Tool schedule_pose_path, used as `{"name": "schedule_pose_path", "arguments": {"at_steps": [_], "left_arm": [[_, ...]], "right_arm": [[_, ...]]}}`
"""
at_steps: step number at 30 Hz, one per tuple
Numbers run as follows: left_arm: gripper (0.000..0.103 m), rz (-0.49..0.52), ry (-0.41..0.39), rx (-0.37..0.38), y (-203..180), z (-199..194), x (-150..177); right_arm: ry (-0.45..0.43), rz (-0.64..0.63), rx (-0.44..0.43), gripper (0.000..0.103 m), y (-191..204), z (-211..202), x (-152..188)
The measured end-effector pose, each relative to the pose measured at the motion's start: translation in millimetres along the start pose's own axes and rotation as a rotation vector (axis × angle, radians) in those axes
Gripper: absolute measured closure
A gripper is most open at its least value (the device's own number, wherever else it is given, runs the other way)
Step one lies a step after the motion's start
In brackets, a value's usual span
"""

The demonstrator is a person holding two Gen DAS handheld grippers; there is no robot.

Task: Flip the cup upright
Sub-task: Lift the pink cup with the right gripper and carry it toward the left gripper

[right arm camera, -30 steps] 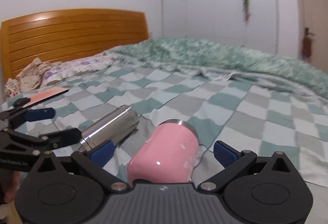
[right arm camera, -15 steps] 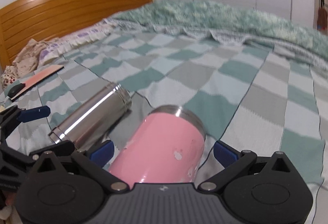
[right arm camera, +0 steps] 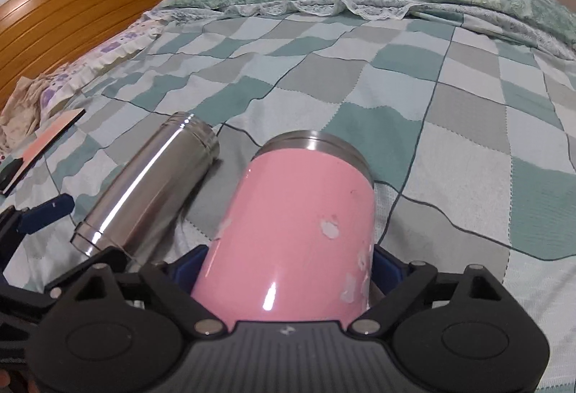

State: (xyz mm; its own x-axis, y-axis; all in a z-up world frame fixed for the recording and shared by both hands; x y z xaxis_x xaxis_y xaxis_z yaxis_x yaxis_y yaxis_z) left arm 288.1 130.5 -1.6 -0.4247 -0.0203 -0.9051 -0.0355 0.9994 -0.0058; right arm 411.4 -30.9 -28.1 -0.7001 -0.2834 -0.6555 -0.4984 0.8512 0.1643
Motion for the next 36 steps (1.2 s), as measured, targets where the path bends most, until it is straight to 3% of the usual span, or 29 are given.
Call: {"name": "schedule_pose_path", "arguments": {"at_steps": [15, 23, 30, 36], "left_arm": [[0.0, -0.022, -0.068, 0.025, 2.1, -27.3, -2.8], [0.0, -0.01, -0.113, 0.074, -15.3, -66.7, -8.6], [0.0, -0.023, -0.082, 0.127, -29.0, -110.2, 4.4], [0.0, 0.012, -0.043, 0.121, -41.9, -143.2, 22.9]], "right_arm": [[-0.045, 0.174, -0.016, 0.014, -10.9, -31.5, 8.7], [-0.133, 0.203, -0.015, 0.014, 2.3, -100.3, 22.4], [-0.167, 0.237, -0.013, 0.014, 10.6, -163.0, 65.9], [-0.166, 0.296, -0.013, 0.014, 14.7, -186.3, 115.9]]}}
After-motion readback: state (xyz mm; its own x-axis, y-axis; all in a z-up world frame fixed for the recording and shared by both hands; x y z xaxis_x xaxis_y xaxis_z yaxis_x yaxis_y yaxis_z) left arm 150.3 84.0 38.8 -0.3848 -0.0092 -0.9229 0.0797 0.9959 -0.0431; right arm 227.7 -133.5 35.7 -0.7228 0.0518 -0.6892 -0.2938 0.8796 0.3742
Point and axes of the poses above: each gripper's, at about its wrist camera, not at the fingertips, and z roughly the way its jaws point, y to its left, x to its underside, the point moved 4 cm from there along z, roughly the way its jaws point, and after that the axes turned 1 degree about x, right-handed, at the moved point
